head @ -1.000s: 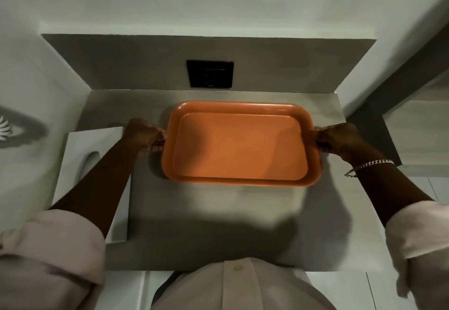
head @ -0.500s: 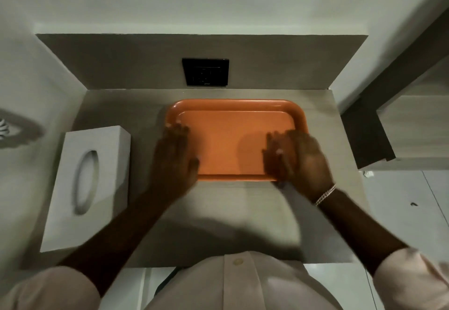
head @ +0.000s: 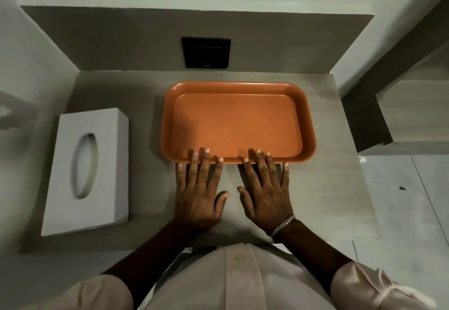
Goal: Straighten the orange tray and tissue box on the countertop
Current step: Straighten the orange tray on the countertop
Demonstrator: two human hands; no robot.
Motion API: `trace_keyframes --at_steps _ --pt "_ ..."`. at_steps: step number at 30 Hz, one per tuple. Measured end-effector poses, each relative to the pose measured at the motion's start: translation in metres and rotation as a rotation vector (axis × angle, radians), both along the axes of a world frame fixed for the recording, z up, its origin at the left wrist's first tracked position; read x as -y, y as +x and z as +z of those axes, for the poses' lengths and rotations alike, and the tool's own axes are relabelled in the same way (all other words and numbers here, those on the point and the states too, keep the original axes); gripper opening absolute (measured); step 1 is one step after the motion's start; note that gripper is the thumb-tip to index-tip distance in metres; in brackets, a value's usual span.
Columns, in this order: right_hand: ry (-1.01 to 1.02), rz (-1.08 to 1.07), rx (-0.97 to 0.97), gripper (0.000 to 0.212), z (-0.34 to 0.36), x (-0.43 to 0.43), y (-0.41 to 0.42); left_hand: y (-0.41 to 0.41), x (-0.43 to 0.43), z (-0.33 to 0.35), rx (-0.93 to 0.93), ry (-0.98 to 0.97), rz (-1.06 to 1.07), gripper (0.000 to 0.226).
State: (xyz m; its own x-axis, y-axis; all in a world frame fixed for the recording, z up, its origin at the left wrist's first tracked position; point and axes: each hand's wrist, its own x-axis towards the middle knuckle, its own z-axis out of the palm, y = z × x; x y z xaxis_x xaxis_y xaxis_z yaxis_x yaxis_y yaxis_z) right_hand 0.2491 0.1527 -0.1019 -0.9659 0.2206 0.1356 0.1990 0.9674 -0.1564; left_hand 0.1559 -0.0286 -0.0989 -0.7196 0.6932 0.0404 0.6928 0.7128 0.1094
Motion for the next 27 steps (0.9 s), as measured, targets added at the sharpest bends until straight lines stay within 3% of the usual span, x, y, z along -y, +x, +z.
trace_keyframes --at_steps 15,27 --pt "0.050 -0.015 0.024 0.082 0.000 -0.023 -0.045 -0.047 -0.021 0.003 -0.011 0.000 0.001 0.086" --pt "-0.001 -0.002 0.015 0.078 0.000 -0.023 -0.049 -0.050 -0.013 0.011 0.037 0.110 -0.017 0.074"
